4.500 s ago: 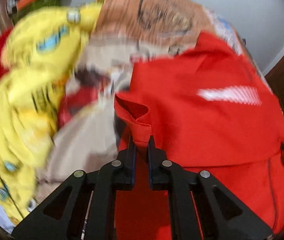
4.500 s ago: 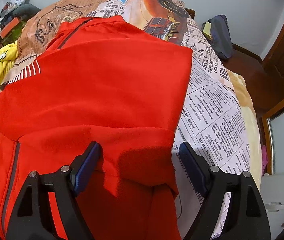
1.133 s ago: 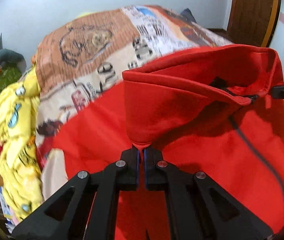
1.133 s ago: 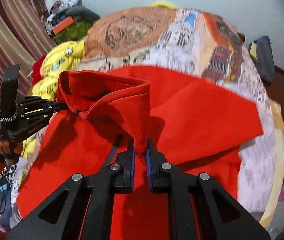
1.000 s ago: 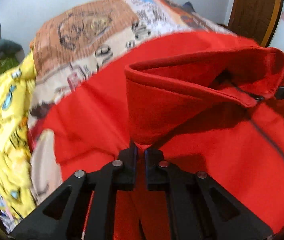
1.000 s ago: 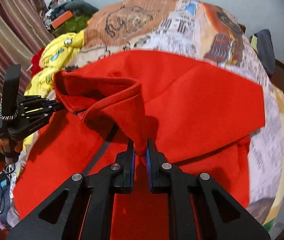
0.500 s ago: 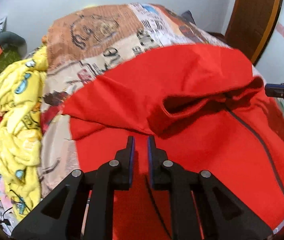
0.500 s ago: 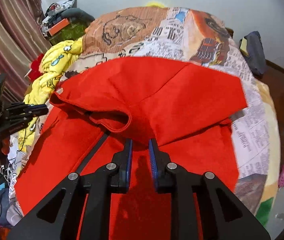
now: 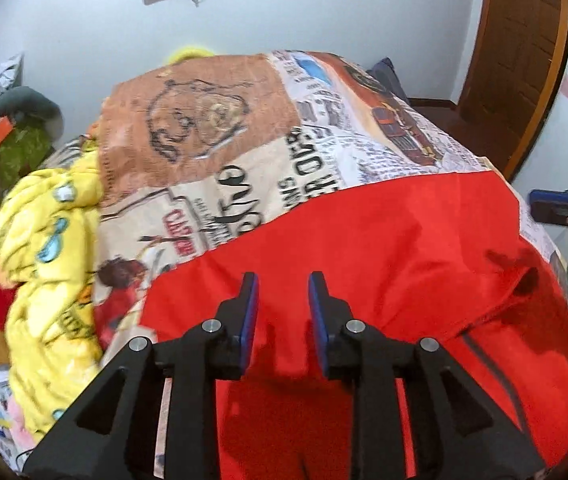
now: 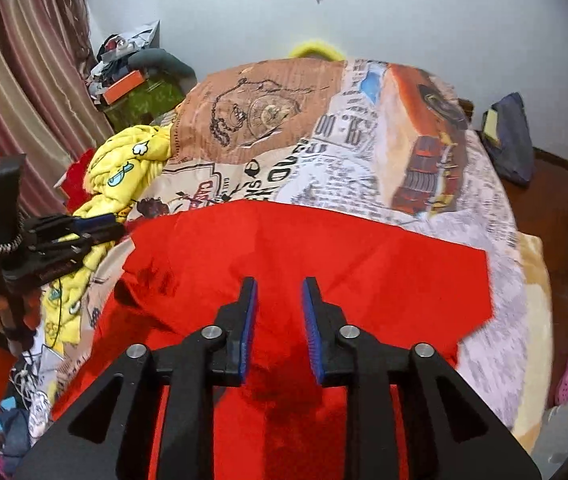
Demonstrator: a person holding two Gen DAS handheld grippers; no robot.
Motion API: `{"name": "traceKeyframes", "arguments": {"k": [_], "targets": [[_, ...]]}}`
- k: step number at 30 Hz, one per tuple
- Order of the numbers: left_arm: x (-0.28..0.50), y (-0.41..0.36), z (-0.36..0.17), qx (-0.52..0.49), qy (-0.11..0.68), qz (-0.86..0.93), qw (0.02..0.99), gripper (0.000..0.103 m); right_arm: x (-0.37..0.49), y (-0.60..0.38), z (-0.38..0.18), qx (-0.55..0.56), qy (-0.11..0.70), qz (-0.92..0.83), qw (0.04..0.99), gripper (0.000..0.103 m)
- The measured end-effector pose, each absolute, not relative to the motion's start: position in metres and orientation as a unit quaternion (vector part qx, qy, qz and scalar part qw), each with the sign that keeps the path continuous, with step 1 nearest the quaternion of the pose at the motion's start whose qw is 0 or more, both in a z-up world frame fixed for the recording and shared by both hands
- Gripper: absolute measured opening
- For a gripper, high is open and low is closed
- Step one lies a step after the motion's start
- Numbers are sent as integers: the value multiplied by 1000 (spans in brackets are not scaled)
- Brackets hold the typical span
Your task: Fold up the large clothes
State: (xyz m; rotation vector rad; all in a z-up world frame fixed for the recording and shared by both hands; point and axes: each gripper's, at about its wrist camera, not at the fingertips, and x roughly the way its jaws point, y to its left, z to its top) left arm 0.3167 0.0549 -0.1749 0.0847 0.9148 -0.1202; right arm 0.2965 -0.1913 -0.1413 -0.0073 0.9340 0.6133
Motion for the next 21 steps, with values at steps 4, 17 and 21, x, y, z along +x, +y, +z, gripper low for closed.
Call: {"name": "traceKeyframes", "arguments": {"k": [4, 17, 21], "targets": [[328, 39, -202, 28, 470, -80, 879, 25, 305, -175, -168, -6, 475, 296, 829, 24], [275, 32, -245, 33, 483, -58, 873, 62, 268, -192, -212, -34, 533, 274, 800, 54], [259, 40, -248, 39, 483, -42, 874, 79, 258, -199, -215, -43, 541, 253, 801, 61]]}}
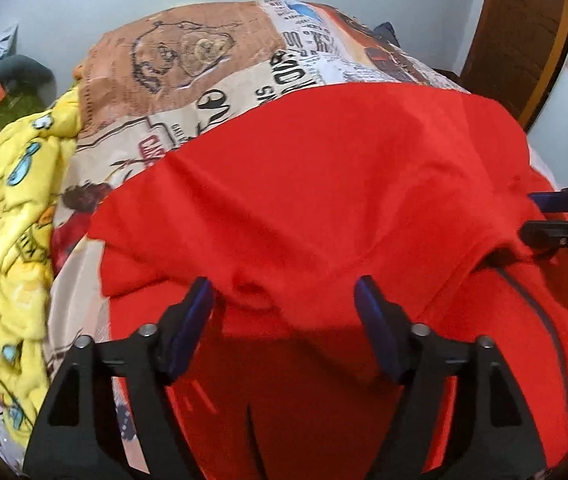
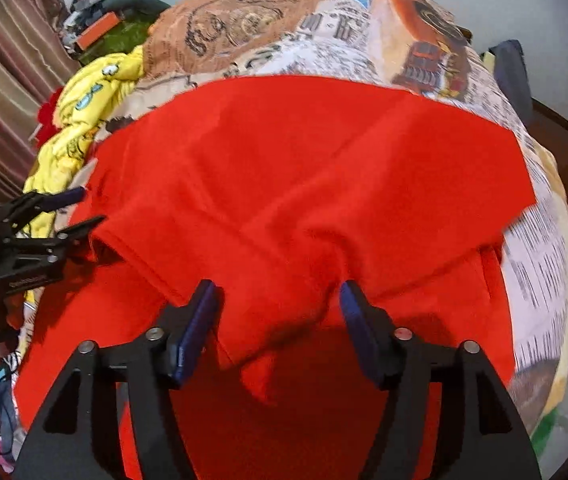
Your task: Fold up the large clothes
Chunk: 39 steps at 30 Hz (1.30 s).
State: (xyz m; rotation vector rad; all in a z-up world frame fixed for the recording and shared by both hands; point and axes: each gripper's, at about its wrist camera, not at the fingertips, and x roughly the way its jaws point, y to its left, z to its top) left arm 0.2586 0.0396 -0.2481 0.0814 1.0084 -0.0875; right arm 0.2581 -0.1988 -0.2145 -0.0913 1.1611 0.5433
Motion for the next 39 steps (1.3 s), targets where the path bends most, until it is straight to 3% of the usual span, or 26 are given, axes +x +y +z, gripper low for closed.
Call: {"name": "traceKeyframes", "arguments": {"k": [3, 18, 30, 39], "targets": [[246, 49, -250, 35, 484, -33, 874, 84, 251, -205, -213, -44, 539, 246, 804, 62], [194, 115, -240, 0, 502, 27, 865, 84, 206, -225, -191, -78, 508, 201, 834, 63], [147, 172, -278, -120, 563, 21, 817, 84, 194, -298, -204, 6, 540, 141, 830, 63], [128, 166, -307, -230, 577, -41, 783, 84, 182, -319, -222, 71, 570, 162, 802, 63]]}}
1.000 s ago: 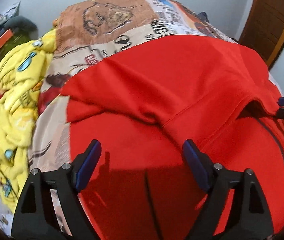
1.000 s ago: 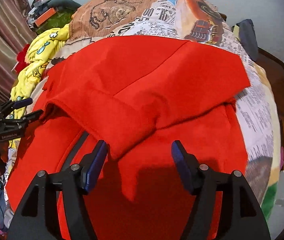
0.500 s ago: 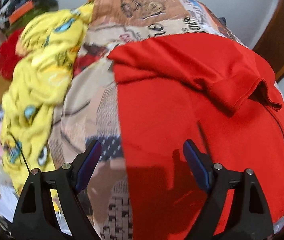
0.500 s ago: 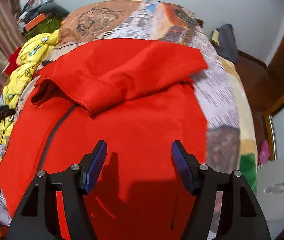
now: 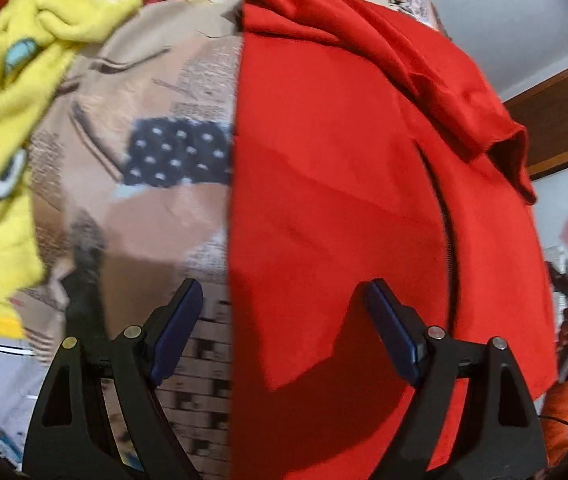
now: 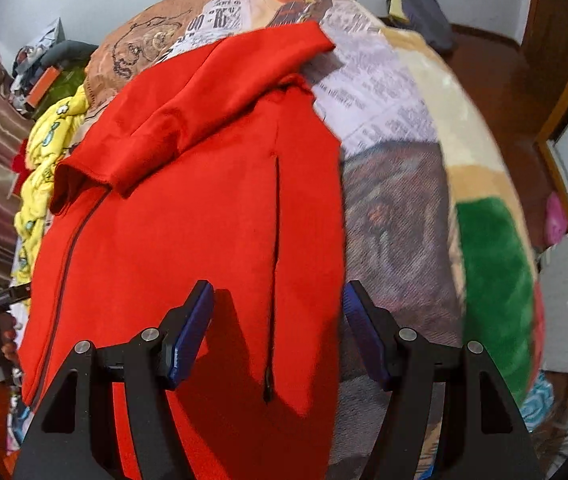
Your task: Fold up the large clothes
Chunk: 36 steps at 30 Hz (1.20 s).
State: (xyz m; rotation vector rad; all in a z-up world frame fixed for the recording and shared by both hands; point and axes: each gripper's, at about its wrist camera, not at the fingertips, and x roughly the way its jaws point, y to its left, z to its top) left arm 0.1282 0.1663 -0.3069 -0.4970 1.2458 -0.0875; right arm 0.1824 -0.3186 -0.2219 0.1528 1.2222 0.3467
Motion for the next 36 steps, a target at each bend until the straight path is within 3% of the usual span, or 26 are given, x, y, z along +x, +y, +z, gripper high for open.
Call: {"name": "traceKeyframes", "arguments": {"k": [2, 6, 8, 9, 10, 12, 24, 33, 36], "targets": [[129, 165, -308, -250, 573, -57, 779, 78, 181, -316, -225, 74, 566, 168, 803, 66], [130, 161, -304, -269, 566, -82, 775, 49, 181, -310, -227, 74, 555, 185, 808, 58], [131, 157, -300, -252, 565, -76, 782, 29, 181, -307, -226, 79, 552, 198, 806, 32], [132, 154, -297, -244, 565, -73, 785, 14, 183, -305, -225, 79, 552, 202, 805, 25], [134, 151, -294, -231, 566, -68, 789, 7, 184, -302, -224, 75, 552, 205, 805, 16], [137, 146, -284, -215, 560, -61, 798, 6, 186, -300, -219, 71, 543, 214, 809, 12], [173, 164, -186, -173, 433, -16, 884, 5, 210, -301, -168, 70, 451, 223, 861, 10], [195, 159, -268, -136, 518, 16, 844, 7, 236, -291, -220, 64, 505, 183, 841, 13], [193, 153, -284, -117, 542, 9, 832, 9, 231, -291, -226, 62, 519, 188, 831, 21]]}}
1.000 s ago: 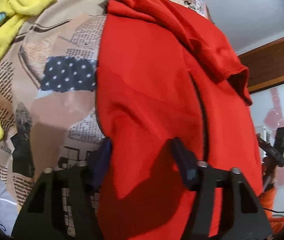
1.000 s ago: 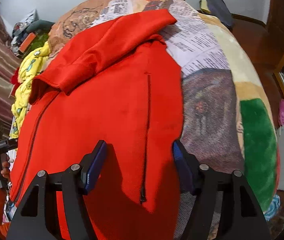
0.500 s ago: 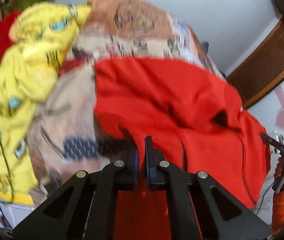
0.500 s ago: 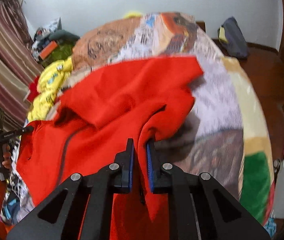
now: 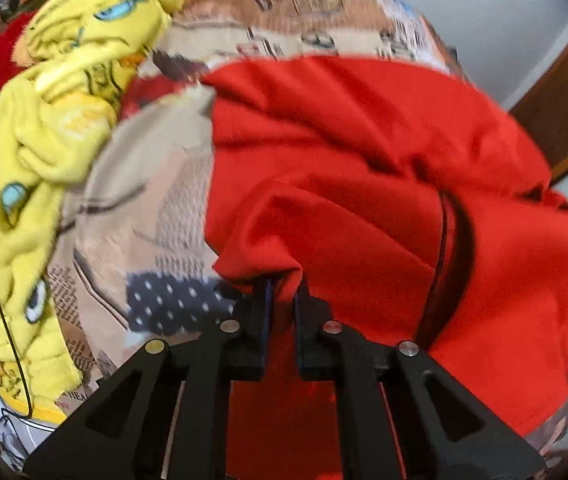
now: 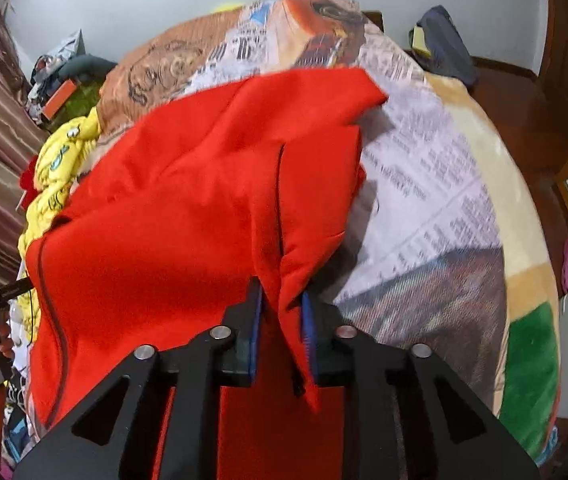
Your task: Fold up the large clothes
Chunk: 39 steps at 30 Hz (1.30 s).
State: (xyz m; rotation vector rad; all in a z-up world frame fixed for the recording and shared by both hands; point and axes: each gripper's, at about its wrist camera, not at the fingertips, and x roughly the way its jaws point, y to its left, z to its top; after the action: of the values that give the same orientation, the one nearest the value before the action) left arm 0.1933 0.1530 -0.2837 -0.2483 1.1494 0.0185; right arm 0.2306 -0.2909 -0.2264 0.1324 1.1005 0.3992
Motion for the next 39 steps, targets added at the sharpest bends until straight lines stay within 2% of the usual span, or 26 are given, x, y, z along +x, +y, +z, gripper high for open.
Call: {"name": "traceKeyframes", "arguments": {"k": [2, 4, 5, 7, 9, 12, 21, 25, 27, 29, 31, 33, 34, 35, 36, 37, 39], "targets": [[191, 153, -286, -115, 547, 6, 829, 14, 227, -291, -225, 49, 525, 188, 828, 33], [187, 156, -283, -119, 548, 8, 828, 29, 222, -295, -219, 37, 531, 180, 827, 40], [185, 158, -280, -120, 546, 12, 829, 33, 220, -297, -217, 36, 531, 178, 828, 40], [178, 164, -271, -121, 537, 22, 835, 48, 216, -305, -211, 42, 531, 174, 828, 41], [169, 170, -262, -128, 530, 25, 838, 53, 213, -313, -207, 58, 533, 172, 826, 44], [157, 177, -257, -143, 530, 21, 836, 56, 204, -324, -203, 79, 530, 168, 827, 50], [125, 173, -286, -174, 572, 2, 801, 56, 182, -328, -227, 81, 565, 144, 809, 50], [118, 173, -308, -217, 584, 1, 783, 57, 173, -325, -227, 86, 551, 150, 816, 65], [115, 173, -310, -234, 575, 1, 784, 57, 170, -320, -227, 81, 546, 157, 819, 65], [114, 172, -310, -252, 570, -11, 782, 56, 171, -314, -228, 76, 540, 163, 822, 65], [114, 168, -310, -268, 565, -34, 779, 47, 173, -309, -229, 93, 537, 175, 820, 62], [114, 163, -309, -273, 562, -48, 779, 40, 176, -304, -230, 94, 534, 184, 820, 52], [114, 162, -307, -272, 561, -51, 780, 32, 177, -301, -230, 93, 533, 189, 819, 42], [115, 159, -305, -271, 560, -55, 781, 27, 177, -300, -229, 95, 532, 196, 818, 27], [116, 156, -302, -266, 560, -55, 783, 15, 178, -298, -228, 103, 533, 211, 813, 21], [120, 155, -299, -258, 560, -55, 785, 6, 179, -297, -226, 110, 532, 220, 810, 19], [124, 145, -286, -235, 550, -46, 800, 6, 177, -294, -221, 107, 521, 227, 815, 17]]}}
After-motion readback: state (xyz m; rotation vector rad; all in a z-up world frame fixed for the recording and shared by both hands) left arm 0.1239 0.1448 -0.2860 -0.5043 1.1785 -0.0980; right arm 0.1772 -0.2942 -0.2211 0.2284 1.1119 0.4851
